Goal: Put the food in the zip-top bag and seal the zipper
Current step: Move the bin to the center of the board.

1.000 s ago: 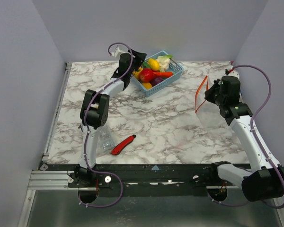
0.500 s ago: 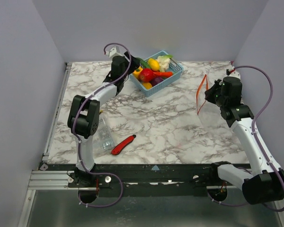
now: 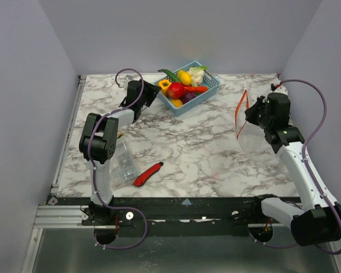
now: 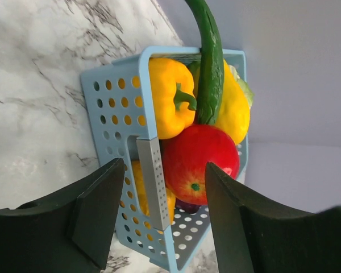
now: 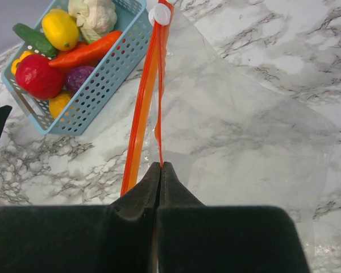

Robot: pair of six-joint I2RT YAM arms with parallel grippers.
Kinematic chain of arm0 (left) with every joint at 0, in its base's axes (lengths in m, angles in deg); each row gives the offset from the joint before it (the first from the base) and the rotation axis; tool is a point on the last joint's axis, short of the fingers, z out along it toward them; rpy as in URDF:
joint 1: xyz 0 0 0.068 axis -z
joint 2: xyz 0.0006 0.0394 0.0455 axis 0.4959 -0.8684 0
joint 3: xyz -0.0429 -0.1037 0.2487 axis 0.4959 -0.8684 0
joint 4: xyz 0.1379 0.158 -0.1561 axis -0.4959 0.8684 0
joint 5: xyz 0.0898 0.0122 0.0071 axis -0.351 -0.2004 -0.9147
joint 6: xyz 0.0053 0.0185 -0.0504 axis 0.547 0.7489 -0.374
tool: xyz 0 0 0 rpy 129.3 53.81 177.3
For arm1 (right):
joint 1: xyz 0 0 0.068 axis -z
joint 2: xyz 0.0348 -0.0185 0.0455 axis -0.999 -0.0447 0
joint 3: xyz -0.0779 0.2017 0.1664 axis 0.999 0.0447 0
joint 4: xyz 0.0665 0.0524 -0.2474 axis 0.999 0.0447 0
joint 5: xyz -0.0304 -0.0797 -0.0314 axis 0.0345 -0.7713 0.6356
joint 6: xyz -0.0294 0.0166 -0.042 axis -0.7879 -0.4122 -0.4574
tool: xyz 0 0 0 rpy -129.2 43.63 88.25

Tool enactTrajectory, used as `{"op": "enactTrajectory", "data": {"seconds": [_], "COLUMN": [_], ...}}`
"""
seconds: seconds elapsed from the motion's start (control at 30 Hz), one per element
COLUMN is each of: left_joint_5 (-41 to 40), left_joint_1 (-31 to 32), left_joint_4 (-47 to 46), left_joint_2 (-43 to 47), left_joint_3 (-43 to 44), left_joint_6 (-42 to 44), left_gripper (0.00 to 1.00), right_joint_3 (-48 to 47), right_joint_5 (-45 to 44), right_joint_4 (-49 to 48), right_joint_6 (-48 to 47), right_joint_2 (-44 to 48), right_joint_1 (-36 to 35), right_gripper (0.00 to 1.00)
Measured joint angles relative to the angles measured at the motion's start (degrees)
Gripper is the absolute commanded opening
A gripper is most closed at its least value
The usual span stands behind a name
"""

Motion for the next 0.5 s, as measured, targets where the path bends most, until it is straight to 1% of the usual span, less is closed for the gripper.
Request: {"op": "enactTrajectory", "data": {"seconds": [0.23,0.43,0.5], "left_joint_5": [3.98,5.38,5.6], "left_joint_1": [0.39,0.39,0.39], "left_joint_4": [-6.05,-6.71,-6.75], "left_joint_2": [-3.06,-4.11,-4.11], "left_joint_3": [-0.68,-0.81,-1.03], "left_joint_6": [-6.54,-8.74,-8.98], "left_gripper": [0.47,0.38,0.37], "right_joint_3": [0.02,0.04,0.04], "right_joint_5": [0.22,0.61,0.61], "right_joint_4": [-0.02,-0.04,-0.04], "right_joint_6": [0.0,0.02,0.02], "right_joint_2": [0.0,0.02,0.07], "right_joint_1": [0.0,0.0,0.0], "right_gripper": [0.0,0.0,0.0]}}
